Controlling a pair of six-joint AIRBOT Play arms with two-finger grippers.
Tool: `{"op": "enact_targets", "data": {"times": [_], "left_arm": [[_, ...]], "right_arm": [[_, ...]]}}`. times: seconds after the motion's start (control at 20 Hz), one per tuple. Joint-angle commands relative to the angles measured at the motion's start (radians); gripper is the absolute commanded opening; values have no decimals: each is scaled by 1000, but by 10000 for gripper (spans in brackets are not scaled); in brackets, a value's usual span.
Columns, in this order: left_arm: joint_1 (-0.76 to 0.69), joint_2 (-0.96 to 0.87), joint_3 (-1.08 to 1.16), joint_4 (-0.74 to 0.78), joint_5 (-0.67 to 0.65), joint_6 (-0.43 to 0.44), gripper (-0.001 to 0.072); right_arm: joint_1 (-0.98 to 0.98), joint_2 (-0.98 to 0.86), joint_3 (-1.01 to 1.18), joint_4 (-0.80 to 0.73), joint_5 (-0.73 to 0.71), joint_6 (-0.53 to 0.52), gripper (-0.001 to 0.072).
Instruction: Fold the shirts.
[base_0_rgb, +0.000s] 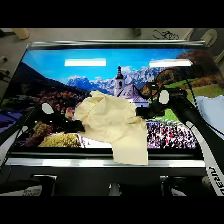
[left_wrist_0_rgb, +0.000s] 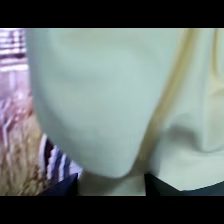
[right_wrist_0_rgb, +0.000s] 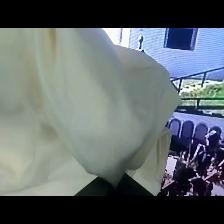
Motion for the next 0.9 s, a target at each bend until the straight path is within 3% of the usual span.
{"op": "enact_targets", "data": {"times": [0.0, 0.05, 0.15, 0.3, 0.5, 0.6, 0.7, 0.85], "left_arm": [[-47, -39, 3, -6, 97, 1, 122], [-44, -29, 26, -6, 85, 19, 28], [-31, 51, 121, 15, 46, 66, 26], [-31, 318, 424, 196, 37, 66, 25], [-31, 587, 990, 500, 48, -132, 25], [-31, 659, 1157, 520, 48, -179, 25], [-31, 706, 1195, 496, 46, -211, 25], [-31, 710, 1160, 502, 9, -210, 26]], "right_arm": [[0, 2, 0, -1, 24, -1, 24], [0, 14, 1, -7, 15, -8, 26], [0, 64, 35, -41, 16, -45, 25], [0, 198, 234, -168, 17, -72, 24], [0, 427, 613, -367, -93, -52, 24], [0, 535, 690, -358, -109, 8, 24], [0, 621, 690, -321, -77, 89, 24], [0, 658, 690, -337, 53, 112, 24]]}}
